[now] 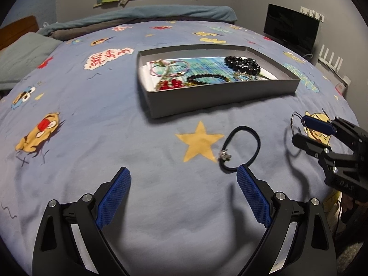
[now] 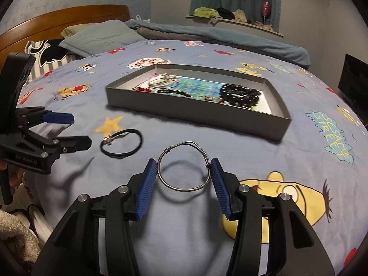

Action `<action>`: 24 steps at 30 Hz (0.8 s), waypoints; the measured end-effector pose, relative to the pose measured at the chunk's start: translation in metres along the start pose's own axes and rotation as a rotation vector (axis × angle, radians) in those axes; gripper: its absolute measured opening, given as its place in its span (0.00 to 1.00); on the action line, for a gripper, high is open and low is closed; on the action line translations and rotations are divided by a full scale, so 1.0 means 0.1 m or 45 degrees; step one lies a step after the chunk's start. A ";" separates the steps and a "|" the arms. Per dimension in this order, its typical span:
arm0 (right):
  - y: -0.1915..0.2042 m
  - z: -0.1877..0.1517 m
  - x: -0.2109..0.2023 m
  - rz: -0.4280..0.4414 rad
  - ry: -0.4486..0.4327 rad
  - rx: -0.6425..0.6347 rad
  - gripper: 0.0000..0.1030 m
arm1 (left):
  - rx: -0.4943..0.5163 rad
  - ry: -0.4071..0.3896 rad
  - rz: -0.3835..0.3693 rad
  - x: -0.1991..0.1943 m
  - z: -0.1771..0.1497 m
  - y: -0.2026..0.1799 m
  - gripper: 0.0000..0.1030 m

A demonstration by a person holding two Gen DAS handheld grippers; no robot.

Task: Organize jewelry
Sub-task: 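Grasp the silver bangle with the right tool while the left tool grasps the black hair tie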

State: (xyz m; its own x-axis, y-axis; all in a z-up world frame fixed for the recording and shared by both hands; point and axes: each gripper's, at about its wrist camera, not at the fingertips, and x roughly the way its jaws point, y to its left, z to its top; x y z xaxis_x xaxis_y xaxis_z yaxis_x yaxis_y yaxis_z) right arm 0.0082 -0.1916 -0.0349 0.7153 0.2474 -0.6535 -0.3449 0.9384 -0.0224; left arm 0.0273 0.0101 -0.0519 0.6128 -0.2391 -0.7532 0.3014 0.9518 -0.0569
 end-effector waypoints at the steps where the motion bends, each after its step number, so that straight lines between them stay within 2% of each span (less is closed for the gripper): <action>1: -0.02 0.00 0.00 -0.004 0.002 0.006 0.47 | 0.009 0.005 -0.006 0.02 0.01 -0.03 0.91; 7: -0.17 -0.02 0.01 -0.020 0.009 0.051 0.47 | 0.056 -0.013 -0.038 0.10 0.07 -0.16 0.90; 11: -0.22 -0.03 0.01 -0.022 0.008 0.063 0.47 | 0.055 -0.033 -0.064 0.12 0.14 -0.19 0.85; 13: -0.23 -0.03 0.01 -0.022 0.007 0.065 0.47 | 0.063 -0.029 -0.084 0.14 0.16 -0.21 0.70; 14: -0.24 -0.04 0.01 -0.024 0.005 0.067 0.47 | 0.079 -0.019 -0.095 0.16 0.16 -0.23 0.67; 16: -0.27 -0.04 0.01 -0.027 0.003 0.077 0.47 | 0.116 -0.005 -0.112 0.20 0.15 -0.28 0.49; 17: -0.29 -0.04 0.01 -0.028 0.003 0.081 0.47 | 0.148 -0.002 -0.108 0.23 0.13 -0.31 0.44; 19: -0.32 -0.04 0.02 -0.024 0.007 0.095 0.47 | 0.195 0.005 -0.110 0.25 0.11 -0.35 0.25; 20: -0.33 -0.03 0.02 -0.020 0.011 0.102 0.47 | 0.217 0.001 -0.109 0.26 0.10 -0.36 0.22; 21: -0.34 -0.03 0.02 -0.014 0.014 0.110 0.47 | 0.229 -0.003 -0.111 0.25 0.10 -0.37 0.13; 24: -0.38 0.00 0.00 -0.010 0.008 0.121 0.47 | 0.253 -0.016 -0.119 0.21 0.11 -0.37 0.13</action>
State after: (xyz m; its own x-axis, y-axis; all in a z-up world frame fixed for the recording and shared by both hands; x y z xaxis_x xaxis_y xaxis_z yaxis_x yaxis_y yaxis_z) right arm 0.0216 -0.2266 -0.0341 0.7138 0.2388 -0.6584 -0.2803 0.9589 0.0440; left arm 0.0373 -0.0327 -0.0585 0.5840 -0.3277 -0.7426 0.4945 0.8692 0.0053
